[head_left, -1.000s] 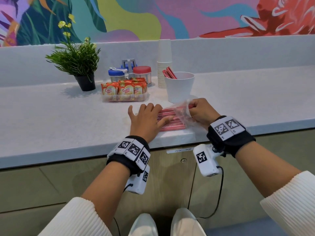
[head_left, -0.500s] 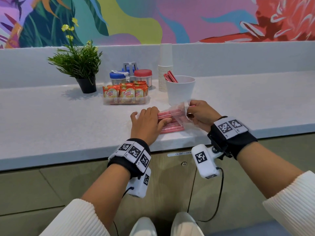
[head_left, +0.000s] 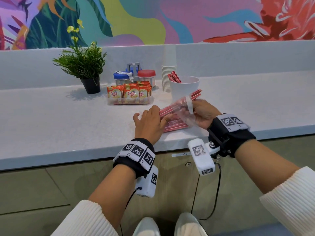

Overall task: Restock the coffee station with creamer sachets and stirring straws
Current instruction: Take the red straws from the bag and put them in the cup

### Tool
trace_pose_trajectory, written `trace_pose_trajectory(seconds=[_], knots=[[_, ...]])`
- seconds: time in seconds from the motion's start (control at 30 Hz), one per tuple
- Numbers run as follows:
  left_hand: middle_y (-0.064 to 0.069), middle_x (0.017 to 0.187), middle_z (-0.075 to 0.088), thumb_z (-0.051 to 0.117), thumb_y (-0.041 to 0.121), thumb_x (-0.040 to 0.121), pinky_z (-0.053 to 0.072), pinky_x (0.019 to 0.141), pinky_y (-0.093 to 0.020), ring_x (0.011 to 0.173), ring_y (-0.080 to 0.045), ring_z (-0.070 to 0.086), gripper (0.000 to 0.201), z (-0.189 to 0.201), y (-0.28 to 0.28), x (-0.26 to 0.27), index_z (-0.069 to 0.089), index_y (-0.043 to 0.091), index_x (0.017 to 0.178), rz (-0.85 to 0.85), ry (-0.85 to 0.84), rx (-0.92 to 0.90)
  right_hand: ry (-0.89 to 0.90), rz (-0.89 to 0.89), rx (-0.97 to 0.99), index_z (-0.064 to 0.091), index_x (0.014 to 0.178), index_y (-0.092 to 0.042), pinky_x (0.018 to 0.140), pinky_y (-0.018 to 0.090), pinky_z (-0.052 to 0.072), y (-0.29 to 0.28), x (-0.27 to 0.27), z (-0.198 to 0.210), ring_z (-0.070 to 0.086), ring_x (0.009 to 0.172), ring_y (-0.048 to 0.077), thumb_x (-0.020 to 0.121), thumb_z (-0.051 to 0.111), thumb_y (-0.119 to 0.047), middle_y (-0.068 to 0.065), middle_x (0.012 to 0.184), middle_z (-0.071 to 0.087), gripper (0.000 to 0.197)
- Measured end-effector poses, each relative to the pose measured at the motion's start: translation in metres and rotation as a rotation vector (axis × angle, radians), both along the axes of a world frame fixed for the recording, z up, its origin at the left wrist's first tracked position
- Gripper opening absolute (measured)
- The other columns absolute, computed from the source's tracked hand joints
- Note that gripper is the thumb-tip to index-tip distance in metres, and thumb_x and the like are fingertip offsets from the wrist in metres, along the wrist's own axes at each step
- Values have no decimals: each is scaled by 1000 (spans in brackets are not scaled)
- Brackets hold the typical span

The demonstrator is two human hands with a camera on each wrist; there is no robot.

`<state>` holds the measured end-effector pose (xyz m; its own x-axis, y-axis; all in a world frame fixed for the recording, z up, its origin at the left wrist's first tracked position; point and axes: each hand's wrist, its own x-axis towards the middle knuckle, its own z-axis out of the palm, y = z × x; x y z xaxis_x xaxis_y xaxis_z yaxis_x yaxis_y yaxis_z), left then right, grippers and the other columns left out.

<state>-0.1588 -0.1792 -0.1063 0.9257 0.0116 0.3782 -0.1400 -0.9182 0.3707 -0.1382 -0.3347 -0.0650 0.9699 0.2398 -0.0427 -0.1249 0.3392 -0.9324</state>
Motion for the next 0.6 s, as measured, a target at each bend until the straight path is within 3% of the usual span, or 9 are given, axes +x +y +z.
trace_pose_trajectory(seconds=[0.03,0.1,0.17,0.23,0.3,0.4,0.47,0.53,0.6], knots=[[0,97,51,31,52,96,20,104,-45,101,-22,49,39,0,0,0,43,15,102,-5,5,-18,-19,-46,46,60,75,2,49,18,52,-2,0,3,57,54,12,70,64,-1,15,72,65,7],[2,94,47,30,42,99,20,104,-45,103,-24,49,29,-1,1,1,42,16,102,-14,-3,-5,-30,-94,151,57,72,2,38,16,47,-6,0,4,56,41,8,85,53,1,11,60,63,14],[1,94,48,29,35,101,21,103,-44,103,-25,49,23,-2,1,1,42,16,103,-22,-13,24,-40,-36,145,58,75,3,45,21,51,-5,0,0,61,50,11,86,53,-1,12,66,64,13],[-1,100,52,26,34,101,21,102,-44,105,-25,48,25,-2,1,1,43,16,106,-35,-14,46,-102,9,-15,60,77,-1,53,29,50,2,-2,-6,59,60,20,81,58,-3,11,69,64,6],[-2,105,55,23,36,102,21,103,-44,107,-24,48,29,-2,1,1,44,18,109,-44,-15,35,-222,-20,-120,57,75,-2,48,29,44,11,-1,-8,52,52,23,84,57,-1,13,67,57,9],[-4,113,53,30,23,100,18,106,-44,112,-22,46,28,-3,2,-2,37,23,126,-71,-72,-109,-292,-232,-180,54,69,-8,43,22,42,14,7,-1,53,42,9,87,56,-3,2,58,55,19],[-4,119,49,35,8,92,15,109,-46,115,-22,44,46,-2,1,-4,32,27,134,-82,-88,-106,-339,-389,-285,49,57,-13,48,24,41,10,14,2,48,41,7,87,55,-10,-7,44,49,31],[-1,128,46,36,13,92,11,111,-48,123,-20,39,48,-2,1,-3,35,34,135,-95,-60,-10,-389,-472,-307,48,54,-14,58,26,43,7,21,5,48,50,12,90,53,-17,-3,48,49,37],[3,137,44,36,35,96,5,113,-51,132,-17,32,36,-1,2,-2,43,40,131,-111,6,53,-430,-507,-303,47,53,-14,61,27,41,6,24,11,47,53,14,93,51,-22,0,53,48,41]])
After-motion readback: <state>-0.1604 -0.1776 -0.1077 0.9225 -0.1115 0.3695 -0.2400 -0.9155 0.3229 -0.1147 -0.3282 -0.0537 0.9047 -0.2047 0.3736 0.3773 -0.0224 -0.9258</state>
